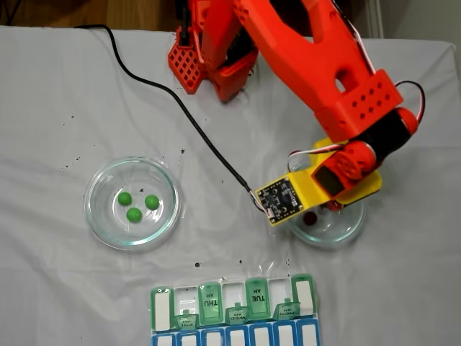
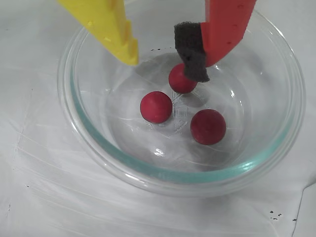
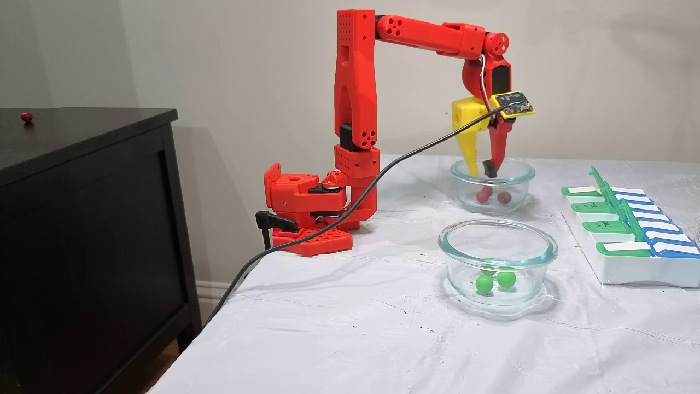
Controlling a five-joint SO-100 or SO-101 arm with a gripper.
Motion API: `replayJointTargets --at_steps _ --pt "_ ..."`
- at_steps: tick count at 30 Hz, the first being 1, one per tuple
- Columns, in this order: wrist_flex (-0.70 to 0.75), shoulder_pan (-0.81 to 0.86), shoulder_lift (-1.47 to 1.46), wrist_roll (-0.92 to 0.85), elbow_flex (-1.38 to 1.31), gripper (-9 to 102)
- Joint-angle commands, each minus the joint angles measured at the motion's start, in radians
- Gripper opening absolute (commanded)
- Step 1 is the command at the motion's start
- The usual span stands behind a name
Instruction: Sort medicines into box.
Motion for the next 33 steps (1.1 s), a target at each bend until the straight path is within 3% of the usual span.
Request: replayJointTargets --at_steps 1,8,33 --pt "-0.018 -0.014 0.049 0.018 -0.002 21" --pt "-0.075 -0.032 0.037 0.074 0.034 33" --pt "-0.199 -0.057 -0.071 0.103 0.100 33"
